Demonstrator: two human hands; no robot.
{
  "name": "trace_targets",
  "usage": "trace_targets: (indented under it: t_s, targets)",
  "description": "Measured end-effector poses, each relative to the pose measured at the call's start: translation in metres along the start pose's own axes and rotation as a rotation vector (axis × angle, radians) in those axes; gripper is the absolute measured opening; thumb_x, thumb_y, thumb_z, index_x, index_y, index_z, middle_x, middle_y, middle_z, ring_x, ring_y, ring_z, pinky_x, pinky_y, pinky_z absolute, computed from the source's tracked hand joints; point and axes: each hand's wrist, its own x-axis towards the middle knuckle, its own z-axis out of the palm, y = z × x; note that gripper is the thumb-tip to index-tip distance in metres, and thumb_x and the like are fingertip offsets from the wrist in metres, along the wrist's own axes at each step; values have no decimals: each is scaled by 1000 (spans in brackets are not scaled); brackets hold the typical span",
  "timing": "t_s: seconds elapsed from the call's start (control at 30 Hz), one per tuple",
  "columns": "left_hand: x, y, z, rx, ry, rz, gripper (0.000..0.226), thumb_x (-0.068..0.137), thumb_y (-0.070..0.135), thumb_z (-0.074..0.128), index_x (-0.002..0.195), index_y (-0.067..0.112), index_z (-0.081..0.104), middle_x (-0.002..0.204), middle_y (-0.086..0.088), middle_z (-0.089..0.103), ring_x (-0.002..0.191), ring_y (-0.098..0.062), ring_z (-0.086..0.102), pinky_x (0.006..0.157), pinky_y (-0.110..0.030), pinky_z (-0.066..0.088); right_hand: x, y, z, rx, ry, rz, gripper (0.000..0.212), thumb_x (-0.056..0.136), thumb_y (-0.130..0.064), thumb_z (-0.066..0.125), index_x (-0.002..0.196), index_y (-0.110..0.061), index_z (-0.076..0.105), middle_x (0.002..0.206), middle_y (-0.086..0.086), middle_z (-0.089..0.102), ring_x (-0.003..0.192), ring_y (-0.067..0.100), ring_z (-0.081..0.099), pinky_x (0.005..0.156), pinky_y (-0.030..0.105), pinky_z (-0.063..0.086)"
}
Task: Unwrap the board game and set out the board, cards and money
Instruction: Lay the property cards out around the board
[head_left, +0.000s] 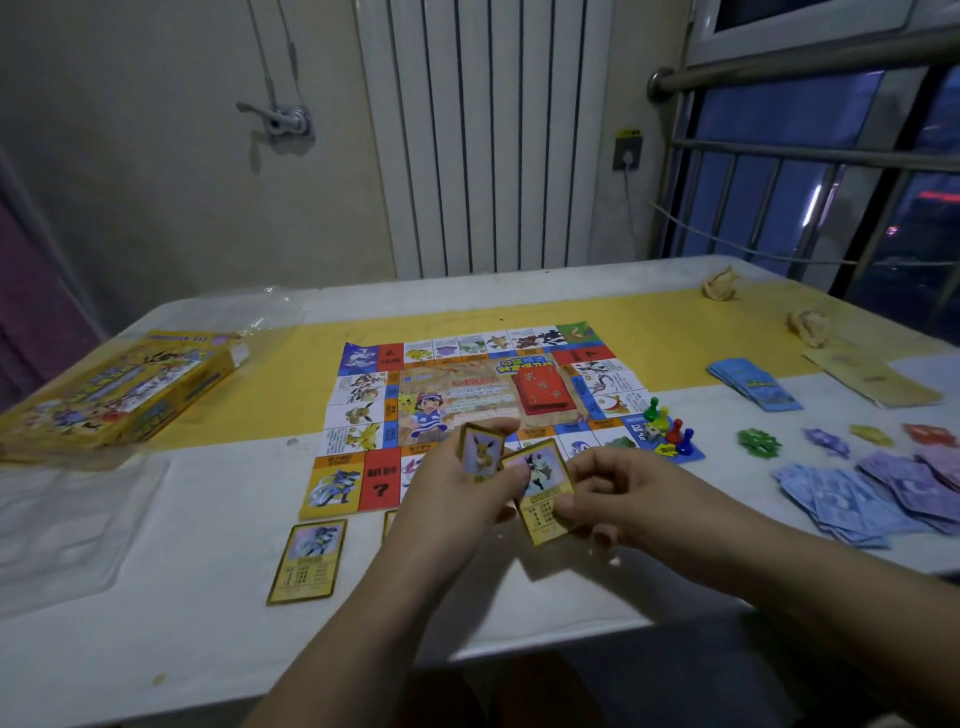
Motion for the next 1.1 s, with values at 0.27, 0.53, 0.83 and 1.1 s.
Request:
trace_targets:
  t_s: [0.27,0.53,0.83,1.1]
  targets:
    - [23,2,-2,6,11,-22,27,86,8,65,105,28,62,91,5,73,84,-14,70,68,-24,57,17,-5,-10,79,106,-30,8,85,-3,65,89,-9,62,70,6,67,62,15,59,60,27,45]
    - [55,19,8,91,-46,39,25,86,10,66,101,30,61,83,8,68,67,-5,64,59,-23,53,30,-25,-34,2,166,-139,16,83,1,66,95,-7,60,66,-1,68,54,8,59,50,19,45]
    - [128,39,47,954,-229,201,48,96,14,47,141,28,41,137,-1,50,100,-10,60,80,-30,51,102,-44,-179,-403,566,-16,26,97,-5,47,122,-9,53,70,10,57,56,14,54,54,27,38]
    - [184,9,87,1633,-301,343,40,93,5,46,128,22,56,122,-6,61,94,-27,61,59,-34,42,148,-16,-193,-543,468,171,34,87,-11,65,121,-11,59,102,12,63,63,14,52,60,28,42]
